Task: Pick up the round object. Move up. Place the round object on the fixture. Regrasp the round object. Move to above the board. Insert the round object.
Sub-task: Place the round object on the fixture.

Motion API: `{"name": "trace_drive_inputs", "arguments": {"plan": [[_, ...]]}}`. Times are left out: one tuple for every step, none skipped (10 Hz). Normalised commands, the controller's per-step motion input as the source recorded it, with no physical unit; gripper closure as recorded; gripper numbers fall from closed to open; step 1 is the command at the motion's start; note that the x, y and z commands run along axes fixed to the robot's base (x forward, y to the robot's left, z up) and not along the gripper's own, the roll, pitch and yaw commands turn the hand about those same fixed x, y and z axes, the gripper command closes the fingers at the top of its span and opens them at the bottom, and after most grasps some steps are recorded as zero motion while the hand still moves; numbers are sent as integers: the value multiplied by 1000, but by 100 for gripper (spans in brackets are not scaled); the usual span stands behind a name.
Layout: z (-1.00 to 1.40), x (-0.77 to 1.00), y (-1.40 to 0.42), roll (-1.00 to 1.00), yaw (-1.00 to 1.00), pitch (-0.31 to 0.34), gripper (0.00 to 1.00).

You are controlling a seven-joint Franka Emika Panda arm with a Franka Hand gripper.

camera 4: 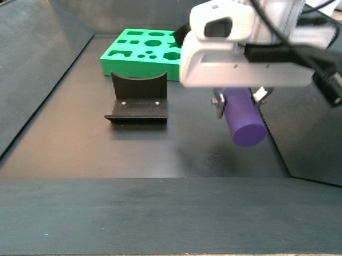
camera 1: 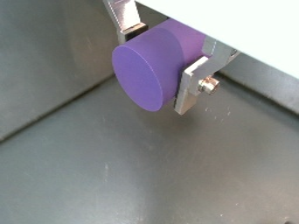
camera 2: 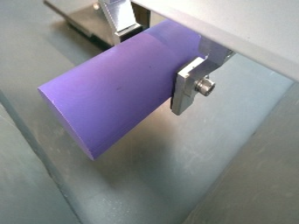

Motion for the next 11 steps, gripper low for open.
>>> {"name": "trace_drive_inputs", "arguments": {"plan": [[1000, 0, 0, 0, 0, 0, 100], [1000, 4, 4, 0, 0, -2, 100], [1000, -7, 0, -7, 0, 12, 100], [1000, -9, -1, -10, 0, 15, 100], [1000, -12, -3, -16, 0, 19, 100], [1000, -15, -5, -18, 0, 22, 100], [1000, -16, -7, -23, 0, 23, 100], [1000, -15, -7, -25, 0, 24, 100], [801, -12, -7, -33, 0, 33, 100], [633, -5, -4, -38, 1, 39, 100], [412, 4, -3, -47, 0, 54, 100]]}}
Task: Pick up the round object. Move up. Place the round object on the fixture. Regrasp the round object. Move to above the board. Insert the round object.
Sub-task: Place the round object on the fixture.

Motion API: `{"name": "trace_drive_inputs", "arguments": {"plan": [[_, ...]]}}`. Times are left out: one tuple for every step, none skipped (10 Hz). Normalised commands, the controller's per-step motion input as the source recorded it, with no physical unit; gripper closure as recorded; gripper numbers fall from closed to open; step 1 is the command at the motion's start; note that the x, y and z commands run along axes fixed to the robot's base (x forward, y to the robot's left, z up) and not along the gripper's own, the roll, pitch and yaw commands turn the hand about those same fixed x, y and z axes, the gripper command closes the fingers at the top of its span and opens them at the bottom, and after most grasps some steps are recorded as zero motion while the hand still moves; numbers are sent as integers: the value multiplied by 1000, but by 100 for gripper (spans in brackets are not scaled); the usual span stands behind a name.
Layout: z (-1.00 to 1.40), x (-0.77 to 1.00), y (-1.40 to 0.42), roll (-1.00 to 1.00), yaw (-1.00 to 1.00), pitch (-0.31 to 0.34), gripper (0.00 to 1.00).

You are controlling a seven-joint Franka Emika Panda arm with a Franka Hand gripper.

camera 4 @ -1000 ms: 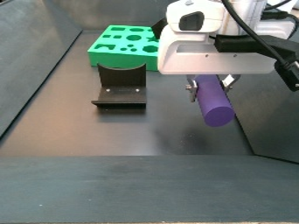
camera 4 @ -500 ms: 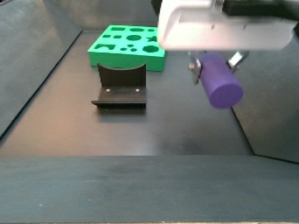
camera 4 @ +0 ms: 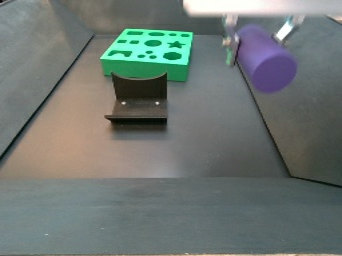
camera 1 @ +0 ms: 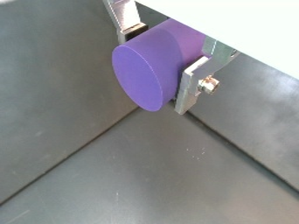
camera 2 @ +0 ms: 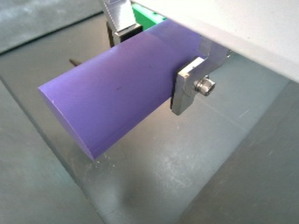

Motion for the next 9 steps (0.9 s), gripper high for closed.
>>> {"name": "trace_drive_inputs", "arguments": {"plan": [[300, 10, -1, -51, 0, 59, 100], [-72, 1000, -786, 35, -341, 177, 100], [-122, 1000, -767, 34, -309, 186, 100], [-105, 1000, -689, 34, -200, 162, 100], [-92, 1000, -605, 31, -118, 146, 100], [-87, 1000, -543, 28, -67, 142, 100], [-75, 1000, -482, 35, -23, 138, 100], [-66, 1000, -428, 43, -5, 137, 100], [-61, 1000, -395, 49, 3, 138, 100]]}}
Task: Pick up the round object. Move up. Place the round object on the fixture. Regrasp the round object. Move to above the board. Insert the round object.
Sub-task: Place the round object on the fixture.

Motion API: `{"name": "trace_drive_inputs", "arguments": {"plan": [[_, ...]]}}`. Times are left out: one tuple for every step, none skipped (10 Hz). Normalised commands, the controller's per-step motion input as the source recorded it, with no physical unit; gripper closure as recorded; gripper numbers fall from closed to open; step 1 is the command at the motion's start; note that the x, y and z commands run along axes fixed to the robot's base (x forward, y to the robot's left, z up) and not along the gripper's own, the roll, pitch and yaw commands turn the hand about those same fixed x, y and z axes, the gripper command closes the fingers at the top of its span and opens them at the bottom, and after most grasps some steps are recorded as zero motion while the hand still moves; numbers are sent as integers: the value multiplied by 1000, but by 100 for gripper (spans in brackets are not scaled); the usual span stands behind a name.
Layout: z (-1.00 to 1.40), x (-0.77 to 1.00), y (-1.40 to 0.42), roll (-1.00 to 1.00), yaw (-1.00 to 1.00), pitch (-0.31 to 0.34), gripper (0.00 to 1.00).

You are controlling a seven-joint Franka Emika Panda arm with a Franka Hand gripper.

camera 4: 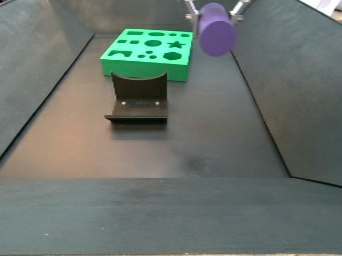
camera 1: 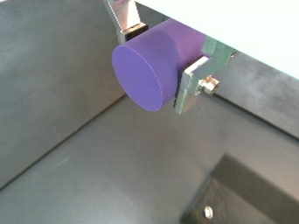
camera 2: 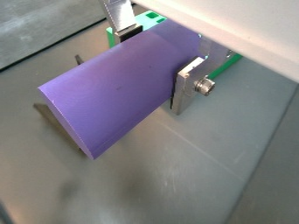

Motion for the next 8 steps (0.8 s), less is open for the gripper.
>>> {"name": "trace_drive_inputs", "arguments": {"plan": [[-49, 1000, -320, 68, 15, 145, 100], [-43, 1000, -282, 80, 19, 150, 100], [-35, 1000, -239, 94, 24, 154, 100], [-30, 1000, -199, 100, 25, 160, 100], [-24, 1000, -165, 108, 27, 163, 100], [-24, 1000, -126, 114, 30, 162, 100], [-19, 1000, -98, 118, 34, 158, 100], [159, 1000, 250, -1000, 131, -51, 100]]}}
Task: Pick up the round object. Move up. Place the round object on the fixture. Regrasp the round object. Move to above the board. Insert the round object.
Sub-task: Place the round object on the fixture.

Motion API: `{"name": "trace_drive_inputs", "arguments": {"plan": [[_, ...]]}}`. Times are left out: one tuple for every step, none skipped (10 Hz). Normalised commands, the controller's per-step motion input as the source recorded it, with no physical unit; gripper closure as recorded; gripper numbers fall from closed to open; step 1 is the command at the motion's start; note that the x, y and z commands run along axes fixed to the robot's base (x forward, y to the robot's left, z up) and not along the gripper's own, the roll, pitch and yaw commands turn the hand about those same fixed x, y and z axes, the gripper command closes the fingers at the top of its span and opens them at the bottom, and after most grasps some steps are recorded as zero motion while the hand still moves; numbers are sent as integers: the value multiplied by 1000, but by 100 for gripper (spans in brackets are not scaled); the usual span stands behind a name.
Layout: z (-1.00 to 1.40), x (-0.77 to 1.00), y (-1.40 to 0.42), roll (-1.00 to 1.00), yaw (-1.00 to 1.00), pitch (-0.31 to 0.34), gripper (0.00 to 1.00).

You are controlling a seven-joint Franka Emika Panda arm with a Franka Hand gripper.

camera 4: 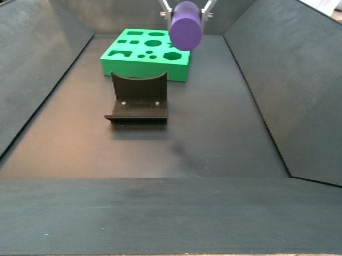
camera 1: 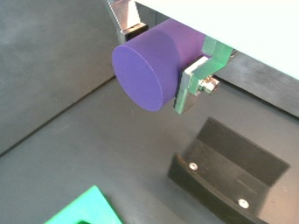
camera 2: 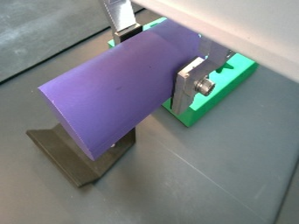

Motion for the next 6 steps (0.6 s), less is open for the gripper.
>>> {"name": "trace_drive_inputs", "arguments": {"plan": [[170, 1000, 277, -1000, 128, -49, 100], [141, 1000, 257, -1000, 102, -26, 100], [115, 1000, 205, -1000, 94, -4, 100], [90, 1000, 165, -1000, 86, 20, 100], [50, 895, 121, -1000, 74, 45, 100], [28, 783, 89, -1000, 62, 63, 100]]}}
